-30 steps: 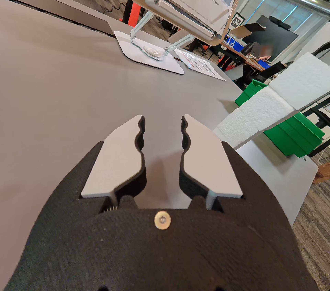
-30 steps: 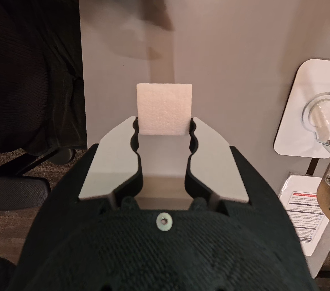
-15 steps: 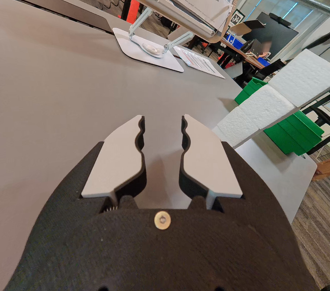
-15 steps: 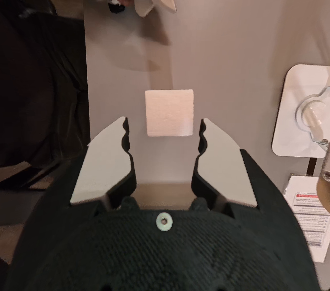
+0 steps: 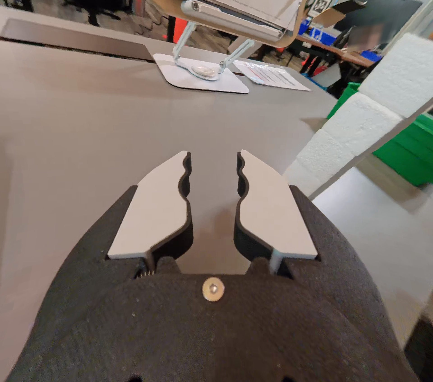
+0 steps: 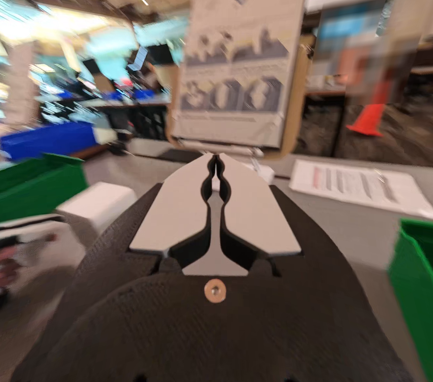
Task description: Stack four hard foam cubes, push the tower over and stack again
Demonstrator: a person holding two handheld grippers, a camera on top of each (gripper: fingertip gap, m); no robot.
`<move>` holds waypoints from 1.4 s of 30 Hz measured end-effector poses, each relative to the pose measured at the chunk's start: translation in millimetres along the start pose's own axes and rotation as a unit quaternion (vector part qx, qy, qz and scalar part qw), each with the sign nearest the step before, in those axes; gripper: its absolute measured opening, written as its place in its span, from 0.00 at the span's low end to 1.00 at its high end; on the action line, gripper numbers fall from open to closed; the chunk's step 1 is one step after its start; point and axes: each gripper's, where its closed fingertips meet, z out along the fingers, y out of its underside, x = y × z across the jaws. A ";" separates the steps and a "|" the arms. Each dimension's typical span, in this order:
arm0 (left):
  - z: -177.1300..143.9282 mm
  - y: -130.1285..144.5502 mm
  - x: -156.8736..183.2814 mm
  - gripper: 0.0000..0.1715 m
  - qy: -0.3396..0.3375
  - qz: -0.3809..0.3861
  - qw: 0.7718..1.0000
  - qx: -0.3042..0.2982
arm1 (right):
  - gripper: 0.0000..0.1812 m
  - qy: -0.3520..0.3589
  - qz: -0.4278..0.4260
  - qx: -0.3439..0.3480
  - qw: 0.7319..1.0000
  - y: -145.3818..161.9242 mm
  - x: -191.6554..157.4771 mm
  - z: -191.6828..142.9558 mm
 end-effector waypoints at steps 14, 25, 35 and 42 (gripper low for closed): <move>-34.0 0.8 -22.5 0.19 -0.087 0.065 0.994 0.007 | 0.00 0.148 -0.085 -0.528 0.832 195.3 63.7 -37.7; -72.6 5.0 -67.1 0.17 -0.185 0.080 0.980 -0.001 | 0.00 0.158 -0.107 -0.604 0.774 223.6 48.5 -39.9; -76.0 4.6 -61.3 0.17 -0.180 0.095 0.979 0.003 | 0.00 -0.217 0.228 -0.425 0.849 144.0 -139.7 15.8; -86.8 -11.4 -69.9 0.17 -0.200 0.066 0.976 0.048 | 0.00 -0.179 0.214 -0.350 0.894 103.1 -102.9 22.7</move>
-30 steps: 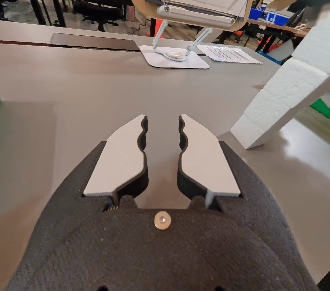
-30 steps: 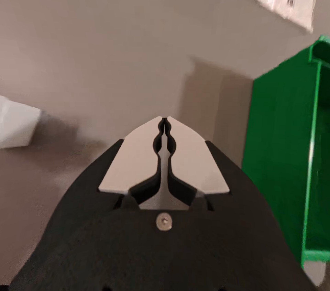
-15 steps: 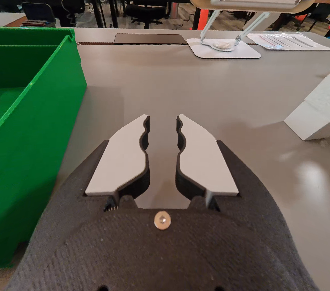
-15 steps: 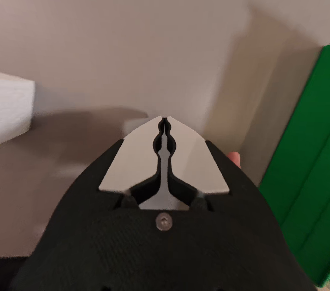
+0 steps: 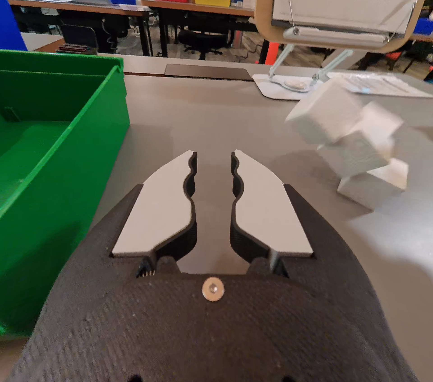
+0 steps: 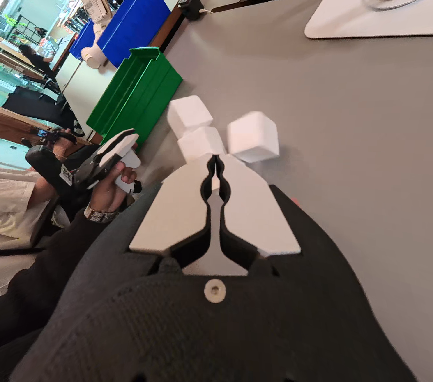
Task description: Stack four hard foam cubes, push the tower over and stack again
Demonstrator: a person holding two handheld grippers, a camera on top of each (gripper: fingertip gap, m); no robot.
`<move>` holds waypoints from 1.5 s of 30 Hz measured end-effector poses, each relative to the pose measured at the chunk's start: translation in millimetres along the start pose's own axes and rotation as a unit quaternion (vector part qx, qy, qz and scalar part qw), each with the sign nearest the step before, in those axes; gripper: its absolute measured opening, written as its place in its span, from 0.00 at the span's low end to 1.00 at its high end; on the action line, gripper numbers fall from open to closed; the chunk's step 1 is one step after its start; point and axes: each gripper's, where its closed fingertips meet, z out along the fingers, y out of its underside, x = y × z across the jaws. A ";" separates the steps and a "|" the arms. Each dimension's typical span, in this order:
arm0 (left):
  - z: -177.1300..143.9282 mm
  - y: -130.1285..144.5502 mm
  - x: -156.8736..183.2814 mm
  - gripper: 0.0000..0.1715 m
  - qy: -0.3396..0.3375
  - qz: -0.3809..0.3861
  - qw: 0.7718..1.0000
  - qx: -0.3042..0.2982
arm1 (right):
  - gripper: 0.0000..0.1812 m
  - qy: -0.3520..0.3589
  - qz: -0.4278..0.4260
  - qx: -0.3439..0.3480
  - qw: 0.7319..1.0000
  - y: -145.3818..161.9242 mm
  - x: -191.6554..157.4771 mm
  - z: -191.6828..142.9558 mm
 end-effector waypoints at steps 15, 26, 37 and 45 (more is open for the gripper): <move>3.8 -8.1 -2.4 0.18 0.004 -0.025 0.999 0.022 | 0.11 0.061 -0.085 -0.038 0.994 10.7 35.9 -15.4; 28.5 -17.7 72.1 0.26 0.143 -0.017 0.989 0.033 | 0.17 -0.011 -0.188 0.224 0.956 -24.0 0.6 -50.7; 63.7 -13.7 159.4 0.27 0.257 0.026 0.966 0.009 | 0.33 -0.071 0.006 0.197 0.978 39.7 66.4 -62.0; 58.9 -10.7 142.7 0.27 0.247 -0.032 0.968 -0.009 | 0.37 -0.110 -0.037 0.197 0.973 34.5 38.8 -46.9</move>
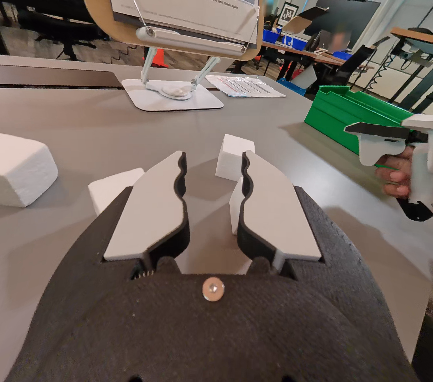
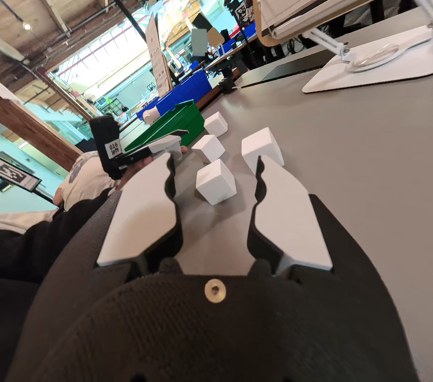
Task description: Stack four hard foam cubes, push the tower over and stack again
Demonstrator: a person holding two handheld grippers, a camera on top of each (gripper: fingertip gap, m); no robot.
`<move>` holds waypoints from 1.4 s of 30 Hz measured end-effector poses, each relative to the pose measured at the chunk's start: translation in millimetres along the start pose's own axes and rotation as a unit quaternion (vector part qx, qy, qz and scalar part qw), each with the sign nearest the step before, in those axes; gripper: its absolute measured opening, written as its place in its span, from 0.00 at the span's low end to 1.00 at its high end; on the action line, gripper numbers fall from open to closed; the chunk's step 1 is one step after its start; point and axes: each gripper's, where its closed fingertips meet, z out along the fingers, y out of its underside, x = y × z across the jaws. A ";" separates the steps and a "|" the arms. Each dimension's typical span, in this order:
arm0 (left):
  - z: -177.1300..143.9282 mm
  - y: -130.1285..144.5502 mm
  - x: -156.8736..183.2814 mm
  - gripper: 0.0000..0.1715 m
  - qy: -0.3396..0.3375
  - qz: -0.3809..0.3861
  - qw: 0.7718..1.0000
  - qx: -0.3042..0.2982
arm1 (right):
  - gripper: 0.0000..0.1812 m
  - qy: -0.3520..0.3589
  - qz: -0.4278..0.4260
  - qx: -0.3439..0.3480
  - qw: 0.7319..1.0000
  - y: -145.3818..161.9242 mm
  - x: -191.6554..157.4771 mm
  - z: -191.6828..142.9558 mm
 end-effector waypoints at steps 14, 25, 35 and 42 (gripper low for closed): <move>-42.0 23.5 -18.3 0.29 -0.005 -0.055 0.998 -0.026 | 0.33 -0.036 -0.190 -0.134 0.972 54.9 -32.8 70.2; -59.9 37.7 -10.3 0.29 0.028 -0.102 0.993 -0.059 | 0.43 0.054 -0.267 -0.197 0.942 94.1 -13.8 103.8; -59.0 45.0 1.6 0.27 0.046 -0.096 0.991 -0.077 | 0.31 0.073 -0.286 -0.206 0.933 100.3 -12.0 108.0; -55.8 46.2 3.4 0.27 0.050 -0.096 0.991 -0.083 | 0.31 0.075 -0.267 -0.217 0.936 103.2 -10.1 105.9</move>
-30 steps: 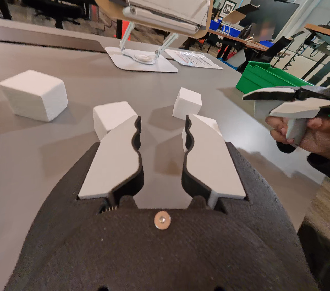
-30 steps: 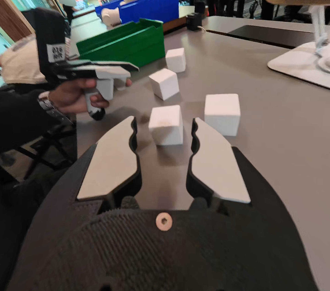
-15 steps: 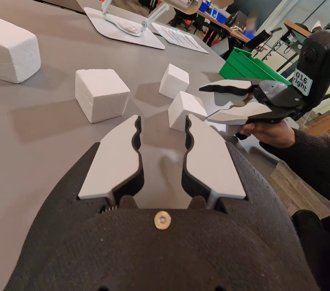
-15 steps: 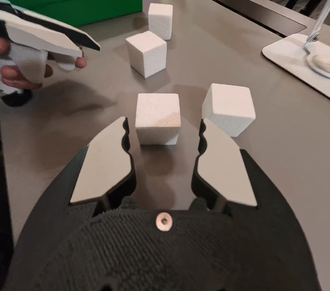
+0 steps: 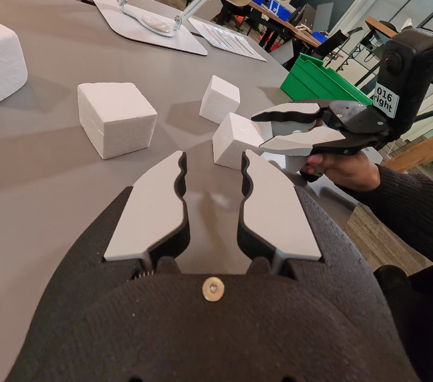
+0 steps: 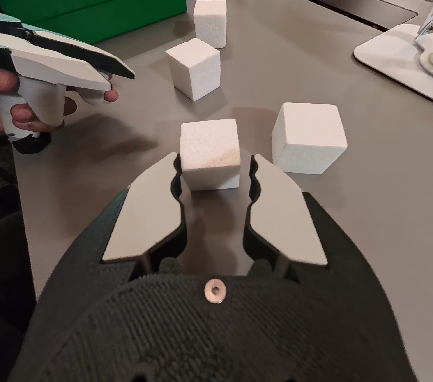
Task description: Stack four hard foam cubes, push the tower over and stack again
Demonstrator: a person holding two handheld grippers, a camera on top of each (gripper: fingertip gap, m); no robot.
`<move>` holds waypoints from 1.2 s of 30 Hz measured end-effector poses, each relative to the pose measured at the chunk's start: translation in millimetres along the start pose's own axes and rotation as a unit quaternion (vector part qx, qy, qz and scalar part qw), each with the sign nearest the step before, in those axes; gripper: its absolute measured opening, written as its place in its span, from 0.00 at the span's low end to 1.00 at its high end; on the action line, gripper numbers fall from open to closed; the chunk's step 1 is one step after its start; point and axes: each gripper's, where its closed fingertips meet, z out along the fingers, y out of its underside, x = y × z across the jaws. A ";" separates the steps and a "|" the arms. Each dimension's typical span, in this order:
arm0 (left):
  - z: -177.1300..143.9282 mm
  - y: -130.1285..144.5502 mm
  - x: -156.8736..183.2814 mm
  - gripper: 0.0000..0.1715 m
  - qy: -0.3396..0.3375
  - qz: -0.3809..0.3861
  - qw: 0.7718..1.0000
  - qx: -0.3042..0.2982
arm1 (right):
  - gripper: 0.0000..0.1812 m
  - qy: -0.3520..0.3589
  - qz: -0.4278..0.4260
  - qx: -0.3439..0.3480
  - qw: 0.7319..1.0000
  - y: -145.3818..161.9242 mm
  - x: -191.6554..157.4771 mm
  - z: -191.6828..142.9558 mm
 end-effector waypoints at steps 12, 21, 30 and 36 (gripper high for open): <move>8.4 -0.4 4.3 0.26 0.007 0.013 1.000 -0.006 | 0.18 -0.016 -0.001 0.025 1.000 -5.8 -2.6 -16.0; 19.0 -1.6 10.4 0.25 0.018 0.021 1.000 -0.009 | 0.35 -0.016 0.053 0.053 0.997 -12.9 20.3 -44.0; 21.5 0.9 13.3 0.26 0.027 0.014 0.999 -0.017 | 0.41 0.019 -0.029 -0.014 0.999 8.9 -16.2 -10.1; 11.8 0.5 6.5 0.26 0.016 0.005 1.000 -0.010 | 0.28 -0.001 0.032 -0.018 0.999 7.8 -13.5 -3.7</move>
